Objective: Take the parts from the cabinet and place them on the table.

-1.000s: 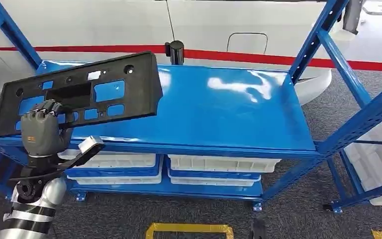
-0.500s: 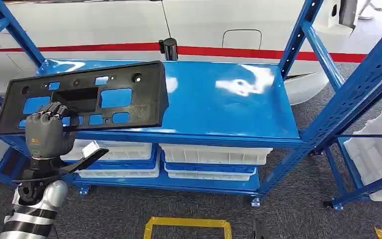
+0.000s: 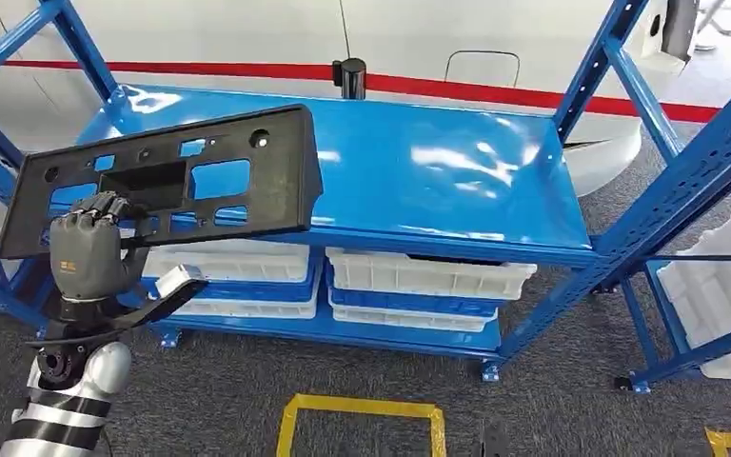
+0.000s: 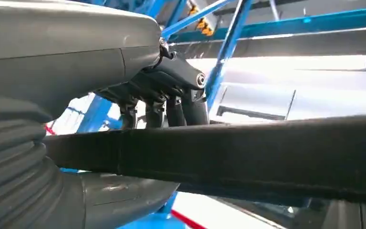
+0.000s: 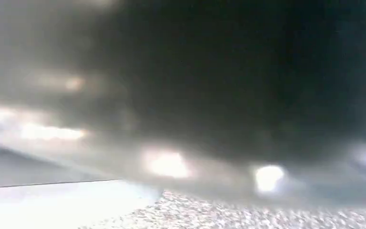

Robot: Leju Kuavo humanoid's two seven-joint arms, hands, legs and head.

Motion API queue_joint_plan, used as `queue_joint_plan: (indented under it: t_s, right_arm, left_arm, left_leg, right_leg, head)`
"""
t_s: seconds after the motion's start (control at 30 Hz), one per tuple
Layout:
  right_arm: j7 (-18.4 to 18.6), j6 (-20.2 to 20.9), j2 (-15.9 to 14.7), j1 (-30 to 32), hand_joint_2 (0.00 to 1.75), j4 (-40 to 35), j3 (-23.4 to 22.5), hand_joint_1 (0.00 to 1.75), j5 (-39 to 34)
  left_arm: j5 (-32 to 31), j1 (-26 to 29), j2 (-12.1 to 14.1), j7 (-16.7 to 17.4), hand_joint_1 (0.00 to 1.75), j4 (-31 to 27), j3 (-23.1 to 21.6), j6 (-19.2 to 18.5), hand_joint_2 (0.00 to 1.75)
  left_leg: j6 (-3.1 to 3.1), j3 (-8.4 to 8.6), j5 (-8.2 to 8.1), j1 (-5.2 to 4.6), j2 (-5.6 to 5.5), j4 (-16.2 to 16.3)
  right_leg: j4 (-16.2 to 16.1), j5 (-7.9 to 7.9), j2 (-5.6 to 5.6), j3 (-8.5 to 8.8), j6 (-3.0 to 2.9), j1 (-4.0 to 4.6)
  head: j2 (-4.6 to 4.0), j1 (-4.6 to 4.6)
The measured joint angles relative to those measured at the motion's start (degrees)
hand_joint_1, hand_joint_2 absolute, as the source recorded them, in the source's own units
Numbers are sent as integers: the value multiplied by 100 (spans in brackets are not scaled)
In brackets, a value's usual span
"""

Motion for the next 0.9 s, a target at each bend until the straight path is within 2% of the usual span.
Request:
queue_joint_plan:
  t_s: [0.03, 0.07, 0.1, 0.13, 0.17, 0.2, 0.23, 0.3, 0.33, 0.37, 0.4, 0.43, 0.47, 0.5, 0.53, 0.57, 0.6, 0.63, 0.67, 0.7, 0.73, 0.77, 0.83, 0.87, 0.9]
  right_arm:
    - [4, 0, 2, 3, 0, 0, -2, 0, 0]
    - [13, -2, 2, 3, 0, 0, -9, 0, 0]
    - [17, -2, 2, 2, 0, 0, -20, 0, 0]
    - [22, -4, 0, -3, 0, 0, -31, 0, 7]
    - [35, -7, -7, -12, 0, -2, -35, 0, 7]
    - [35, -11, -35, -24, 0, -2, -39, 0, 7]
    - [37, -15, -31, -17, 0, -2, -39, 0, 7]
    - [53, -13, -33, -6, 0, -2, -42, 0, 9]
    - [57, -15, -31, 7, 0, 0, -44, 0, 9]
    - [59, -15, -35, -5, 0, -2, -46, 0, 11]
    - [68, -15, -35, -4, 0, 0, -52, 0, 9]
    - [68, -15, -39, 4, 0, 0, -63, 0, 9]
    - [70, -15, -35, 8, 0, 0, -68, 0, 11]
    - [70, -13, -33, 8, 0, 0, -70, 0, 15]
    - [70, -13, -33, 9, 0, 0, -72, 0, 17]
    - [74, -13, -35, 16, 0, 0, -74, 0, 17]
    - [77, -15, -33, 24, 0, 0, -76, 0, 17]
    - [76, -13, -31, 32, 0, 0, -79, 0, 18]
    - [79, -11, -31, 35, 0, 0, -79, 0, 17]
    - [79, -11, -46, 36, 0, 0, -81, 0, 22]
    - [79, -11, -39, 34, 0, 0, -83, 0, 24]
    - [79, -11, -37, 36, 0, 0, -85, 0, 24]
    - [87, -11, -39, 49, 0, 0, -85, 0, 24]
    - [87, -11, -42, 62, 0, 2, -85, 0, 24]
    - [92, -11, -48, 65, 0, 2, -87, 0, 22]
  left_arm:
    - [2, 2, 0, -2, 175, 0, 0, -13, 175]
    - [7, 3, -2, -4, 175, 0, -2, -17, 175]
    - [9, 3, -7, -11, 175, 0, -2, -22, 175]
    - [9, 2, -9, -20, 175, 0, -4, -22, 175]
    - [9, 2, -11, -28, 175, -4, -4, -22, 175]
    - [11, 5, -22, -28, 175, -26, -7, -24, 175]
    - [20, 1, -22, -28, 175, -33, -7, -28, 175]
    - [20, -3, -42, -35, 175, -42, -20, -33, 175]
    - [20, 2, -42, -39, 175, -44, -28, -33, 175]
    - [33, 7, -39, -39, 175, -44, -33, -33, 175]
    - [46, 0, -39, -42, 175, -46, -35, -35, 175]
    - [46, 3, -39, -42, 175, -44, -39, -35, 175]
    - [50, 8, -39, -50, 175, -44, -57, -35, 175]
    - [52, 15, -39, -50, 175, -44, -72, -35, 175]
    - [55, 23, -39, -54, 175, -44, -79, -35, 175]
    - [59, 31, -39, -57, 175, -44, -81, -35, 175]
    - [59, 32, -39, -61, 175, -44, -85, -33, 175]
    - [61, 31, -42, -61, 175, -46, -87, -33, 175]
    - [61, 28, -42, -63, 175, -48, -90, -31, 175]
    - [63, 17, -44, -66, 175, -50, -96, -28, 175]
    - [70, 29, -46, -79, 175, -74, -101, -24, 175]
    - [72, 25, -46, -81, 175, -77, -105, -24, 175]
    - [83, 24, -48, -83, 175, -79, -107, -20, 175]
    - [85, 20, -55, -83, 175, -79, -109, -20, 175]
    - [85, 9, -61, -85, 175, -83, -109, -17, 175]
  left_leg:
    - [-5, -80, 61, -1, -4, 1]
    - [-16, -152, 117, -1, -9, 2]
    - [-30, -223, 176, -2, -14, 3]
    - [-51, -290, 238, -6, -25, 3]
    - [-71, -321, 289, -4, -29, 8]
    - [-109, -366, 329, -32, -31, 13]
    - [-145, -350, 399, -17, -18, -28]
    - [-218, -355, 500, -1, -22, -59]
    - [-267, -374, 549, -20, -32, -87]
    - [-286, -447, 390, 11, -41, -15]
    - [-304, -515, 70, 11, -20, 165]
    - [-337, -600, -319, 20, -11, 538]
    - [-367, -687, -626, 24, -12, 959]
    - [-398, -779, -820, 25, -12, 1432]
    - [-414, -786, -809, 31, -12, 1706]
    - [-428, -680, -668, 49, -11, 1710]
    - [-444, -450, -462, 73, -9, 1484]
    - [-457, -118, -295, 97, -4, 1072]
    - [-474, 273, -252, 121, -1, 553]
    - [-491, 561, -530, 92, -23, 135]
    - [-402, 533, -501, 62, -43, 69]
    - [-379, 500, -488, 53, -35, 55]
    - [-238, 425, -406, 7, -35, 65]
    - [-128, 350, -320, 53, -4, 21]
    - [-58, 265, -250, 29, -12, 22]
  right_leg:
    - [137, 4, 0, 17, 50, -1]
    - [24, 108, 0, 148, 109, 0]
    - [-310, 277, 0, 400, 161, 2]
    - [-840, 436, 3, 769, 178, 7]
    - [-1361, 456, 19, 1138, 131, 20]
    - [-1819, 313, 28, 1462, 30, 51]
    - [-1770, 384, 28, 1389, 18, 74]
    - [-1785, 427, 31, 1292, -38, 103]
    - [-1826, 498, 26, 1262, -97, 53]
    - [-1846, 580, 3, 1267, -132, -16]
    - [-1846, 642, 1, 1193, -202, -14]
    - [-1844, 705, -12, 1119, -224, -12]
    - [-1838, 768, -14, 1051, -231, -11]
    - [-1827, 831, -17, 959, -228, -9]
    - [-1818, 888, -20, 878, -219, -9]
    - [-1810, 931, -22, 802, -194, -14]
    - [-1792, 974, -22, 732, -168, -21]
    - [-1765, 1012, -21, 668, -145, -34]
    - [-1723, 1035, -21, 620, -110, -44]
    - [-1689, 1062, -15, 561, -68, -13]
    - [-1671, 1097, -22, 541, -23, 6]
    - [-1670, 1145, -22, 534, 15, 6]
    - [-1708, 1243, -17, 494, 114, -6]
    - [-1665, 1222, -14, 419, 140, -25]
    - [-1487, 952, 5, 296, 84, -12]
  head:
    - [0, -2]
    - [0, 2]
    - [0, 2]
    - [0, 2]
    - [0, 4]
    - [0, 0]
    - [0, -37]
    - [0, -15]
    - [0, -20]
    - [0, -24]
    - [0, -48]
    - [0, -74]
    - [0, -72]
    - [0, -77]
    - [0, -81]
    - [0, -76]
    - [0, -79]
    - [0, -77]
    - [0, -79]
    - [0, -101]
    - [0, -83]
    - [0, -81]
    - [0, -79]
    - [0, -90]
    - [0, -76]
